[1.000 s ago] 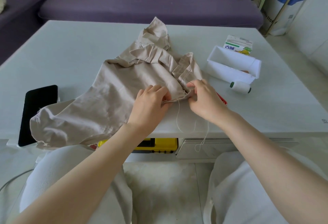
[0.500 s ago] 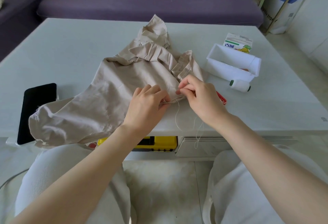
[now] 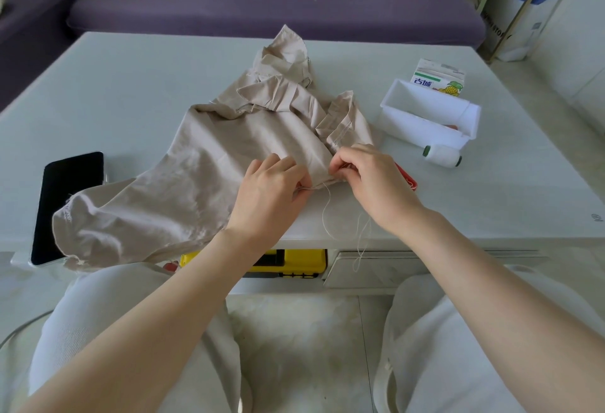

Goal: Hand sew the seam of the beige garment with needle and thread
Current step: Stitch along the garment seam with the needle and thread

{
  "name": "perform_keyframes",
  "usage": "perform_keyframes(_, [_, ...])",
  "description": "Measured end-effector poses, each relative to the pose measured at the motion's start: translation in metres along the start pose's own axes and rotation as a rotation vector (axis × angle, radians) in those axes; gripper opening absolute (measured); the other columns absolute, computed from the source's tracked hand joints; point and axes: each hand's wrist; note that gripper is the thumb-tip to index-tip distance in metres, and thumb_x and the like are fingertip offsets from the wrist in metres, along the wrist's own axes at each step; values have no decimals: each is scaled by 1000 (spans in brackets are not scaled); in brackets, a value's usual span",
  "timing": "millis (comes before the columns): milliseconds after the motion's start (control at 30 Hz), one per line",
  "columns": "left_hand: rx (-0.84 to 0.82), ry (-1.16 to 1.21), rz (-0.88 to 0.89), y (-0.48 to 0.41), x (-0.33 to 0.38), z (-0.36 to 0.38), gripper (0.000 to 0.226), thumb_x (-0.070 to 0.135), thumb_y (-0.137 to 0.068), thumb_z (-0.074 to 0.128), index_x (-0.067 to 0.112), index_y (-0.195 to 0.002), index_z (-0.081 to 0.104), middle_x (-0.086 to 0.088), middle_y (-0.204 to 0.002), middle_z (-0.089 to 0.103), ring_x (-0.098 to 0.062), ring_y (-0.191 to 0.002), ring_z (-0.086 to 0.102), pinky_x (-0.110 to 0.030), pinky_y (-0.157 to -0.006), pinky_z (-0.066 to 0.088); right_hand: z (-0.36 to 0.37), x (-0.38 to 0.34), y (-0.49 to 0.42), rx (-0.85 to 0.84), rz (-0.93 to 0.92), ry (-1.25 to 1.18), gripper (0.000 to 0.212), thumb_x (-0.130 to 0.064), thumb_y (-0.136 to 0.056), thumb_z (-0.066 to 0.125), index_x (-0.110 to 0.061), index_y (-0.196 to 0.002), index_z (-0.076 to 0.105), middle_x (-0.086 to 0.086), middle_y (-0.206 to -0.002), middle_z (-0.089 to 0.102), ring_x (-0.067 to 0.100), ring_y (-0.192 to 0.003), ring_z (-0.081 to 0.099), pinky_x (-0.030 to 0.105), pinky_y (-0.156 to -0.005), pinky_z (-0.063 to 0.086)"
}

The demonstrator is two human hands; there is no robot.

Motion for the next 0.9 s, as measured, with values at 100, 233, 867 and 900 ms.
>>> perform_keyframes(100, [-9, -2, 3, 0, 0, 1, 3, 11, -69, 63, 13, -68, 65, 3, -67, 60, -26, -65, 54, -30, -61, 41, 1, 2, 0, -6, -13, 15, 16, 3, -88, 57, -9, -87, 67, -10, -82, 51, 15, -86, 51, 28, -75, 42])
perform_keyframes(233, [-29, 16, -19, 0, 0, 1, 10, 11, -73, 60, 14, -73, 69, 3, -70, 62, -25, -68, 55, -35, -62, 46, 1, 3, 0, -12, -26, 27, 17, 3, -88, 57, -9, -87, 68, -8, -82, 52, 15, -87, 51, 31, -76, 44])
perform_keyframes(867, [-40, 22, 12, -3, 0, -3, 13, 7, -68, 59, 15, -70, 69, 5, -66, 63, -24, -69, 54, -27, -66, 31, 3, 2, -2, 64, -85, 71, 17, 4, -87, 58, -7, -84, 69, -3, -85, 50, 19, -82, 55, 35, -68, 49])
perform_keyframes(900, [-40, 25, 11, -2, 0, -3, 13, 7, -68, 59, 15, -70, 69, 5, -66, 63, -24, -70, 54, -27, -66, 31, 4, 3, -3, 59, -88, 77, 17, 4, -87, 57, -8, -84, 69, -2, -85, 52, 18, -83, 55, 36, -69, 49])
Point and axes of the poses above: each hand's wrist, its own y-axis away from the middle knuckle, its own z-axis out of the palm, x = y × z
